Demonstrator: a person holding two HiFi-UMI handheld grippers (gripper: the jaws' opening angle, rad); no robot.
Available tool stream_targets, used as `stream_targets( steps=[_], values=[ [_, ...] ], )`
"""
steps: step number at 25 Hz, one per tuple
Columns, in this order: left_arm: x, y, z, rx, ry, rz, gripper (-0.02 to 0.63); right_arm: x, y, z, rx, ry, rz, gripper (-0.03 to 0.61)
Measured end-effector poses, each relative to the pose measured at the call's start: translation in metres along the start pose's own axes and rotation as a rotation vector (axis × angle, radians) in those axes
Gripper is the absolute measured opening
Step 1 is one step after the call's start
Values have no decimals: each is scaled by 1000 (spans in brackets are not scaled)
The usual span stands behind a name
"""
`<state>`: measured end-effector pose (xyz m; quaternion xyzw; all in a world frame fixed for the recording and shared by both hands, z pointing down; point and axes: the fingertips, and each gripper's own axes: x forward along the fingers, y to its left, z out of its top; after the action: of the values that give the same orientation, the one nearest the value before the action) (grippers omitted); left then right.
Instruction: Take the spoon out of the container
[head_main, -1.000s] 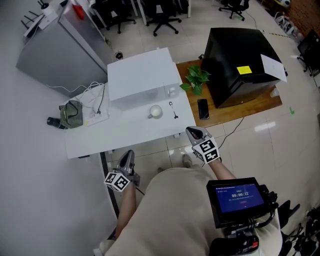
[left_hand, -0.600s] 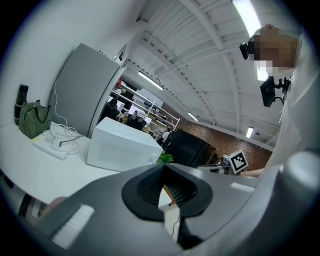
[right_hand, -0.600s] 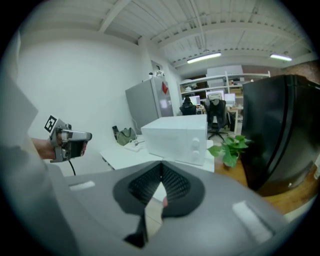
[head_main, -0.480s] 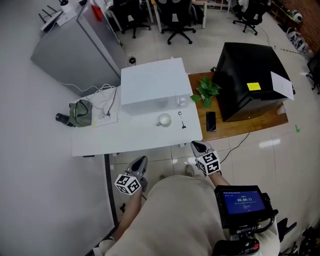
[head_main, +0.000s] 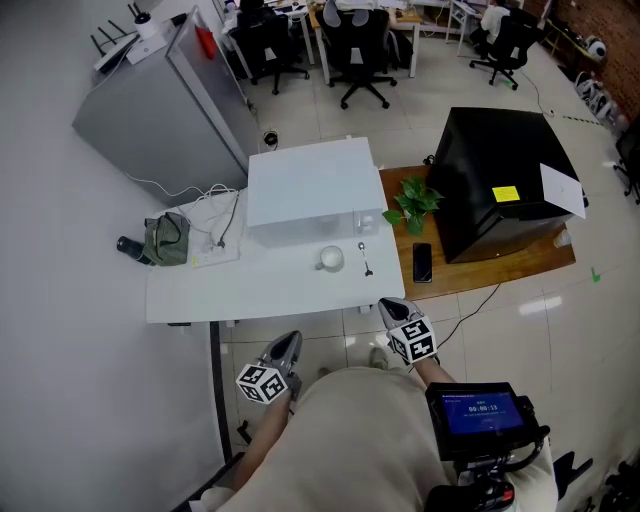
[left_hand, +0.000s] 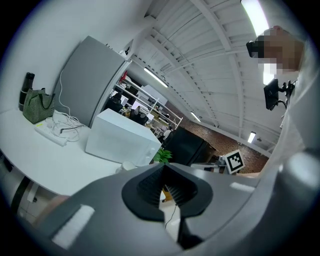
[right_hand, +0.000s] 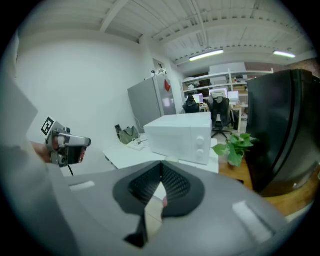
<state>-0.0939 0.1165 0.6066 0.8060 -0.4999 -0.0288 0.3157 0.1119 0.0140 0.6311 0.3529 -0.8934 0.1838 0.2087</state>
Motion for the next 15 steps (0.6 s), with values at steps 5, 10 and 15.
stream_targets(
  steps=[5,10,15],
  values=[
    [-1,2,2,-33,-18,9,3,-1,-5,-5,6,6,-12,3],
    [-6,7,2,-73,-39,35,3,-3,-8,-10,13,7,-21,3],
    [-6,6,3,-74,-37,27,3,-8,-6,-13,13,7,-25,4]
  ],
)
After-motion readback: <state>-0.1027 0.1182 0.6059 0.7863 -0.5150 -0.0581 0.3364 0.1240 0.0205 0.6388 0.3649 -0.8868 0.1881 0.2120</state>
